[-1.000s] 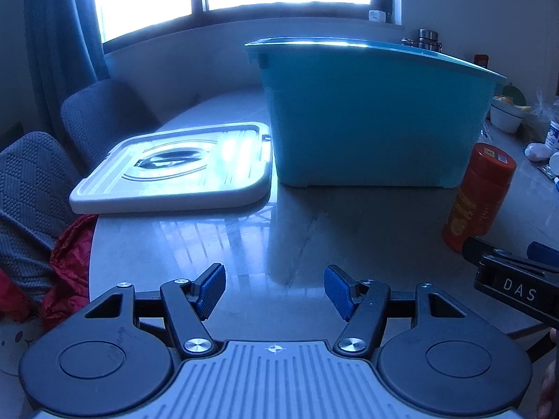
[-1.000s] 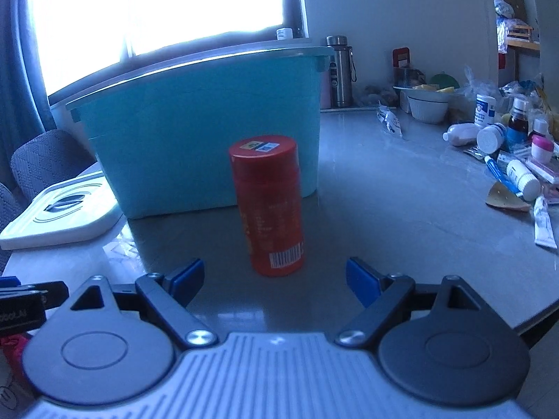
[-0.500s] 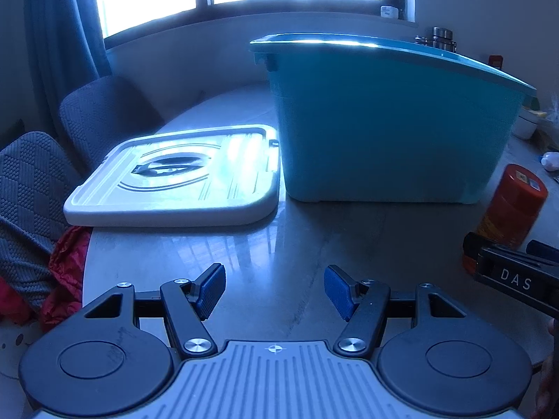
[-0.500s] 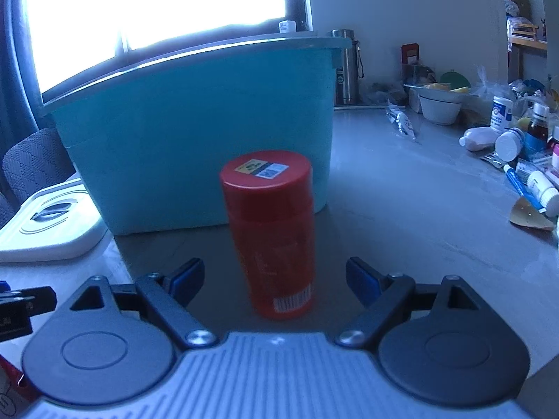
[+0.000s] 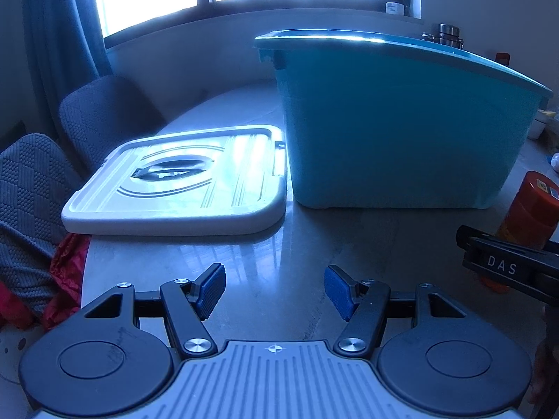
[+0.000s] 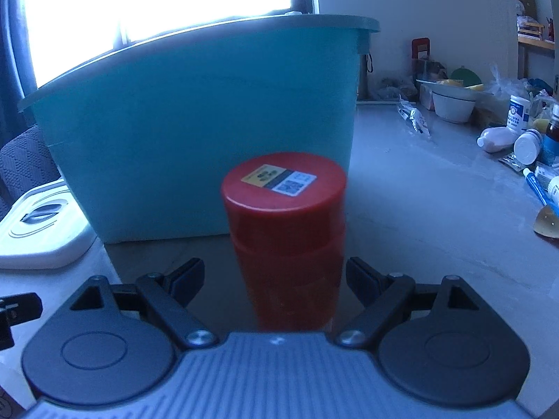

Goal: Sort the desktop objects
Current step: 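Close the right gripper on the red canister and lift it, then carry the red canister with the right tool over the teal bin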

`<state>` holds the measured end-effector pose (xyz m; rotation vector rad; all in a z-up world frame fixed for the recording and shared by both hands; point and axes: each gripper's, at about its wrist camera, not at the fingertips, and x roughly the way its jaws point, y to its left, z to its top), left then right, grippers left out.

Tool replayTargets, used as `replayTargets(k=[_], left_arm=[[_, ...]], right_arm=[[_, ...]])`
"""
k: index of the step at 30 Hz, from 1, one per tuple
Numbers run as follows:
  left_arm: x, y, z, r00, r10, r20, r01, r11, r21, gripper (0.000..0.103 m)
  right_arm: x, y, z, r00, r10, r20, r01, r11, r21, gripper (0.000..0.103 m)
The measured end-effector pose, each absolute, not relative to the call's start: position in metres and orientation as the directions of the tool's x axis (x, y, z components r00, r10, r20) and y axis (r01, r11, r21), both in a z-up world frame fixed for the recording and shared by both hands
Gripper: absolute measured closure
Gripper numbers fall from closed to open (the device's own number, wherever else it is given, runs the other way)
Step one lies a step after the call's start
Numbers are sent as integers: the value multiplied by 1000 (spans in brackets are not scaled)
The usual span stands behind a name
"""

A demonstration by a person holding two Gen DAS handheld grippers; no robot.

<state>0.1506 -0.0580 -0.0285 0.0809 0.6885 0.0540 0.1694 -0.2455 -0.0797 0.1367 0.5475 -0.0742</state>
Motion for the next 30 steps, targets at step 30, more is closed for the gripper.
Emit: replayTargets(k=[30], left_arm=[[118, -57, -1, 825, 50, -563, -42, 999, 26, 38]], right_arm=[[130, -250, -39, 892, -22, -451, 66, 994, 82, 53]])
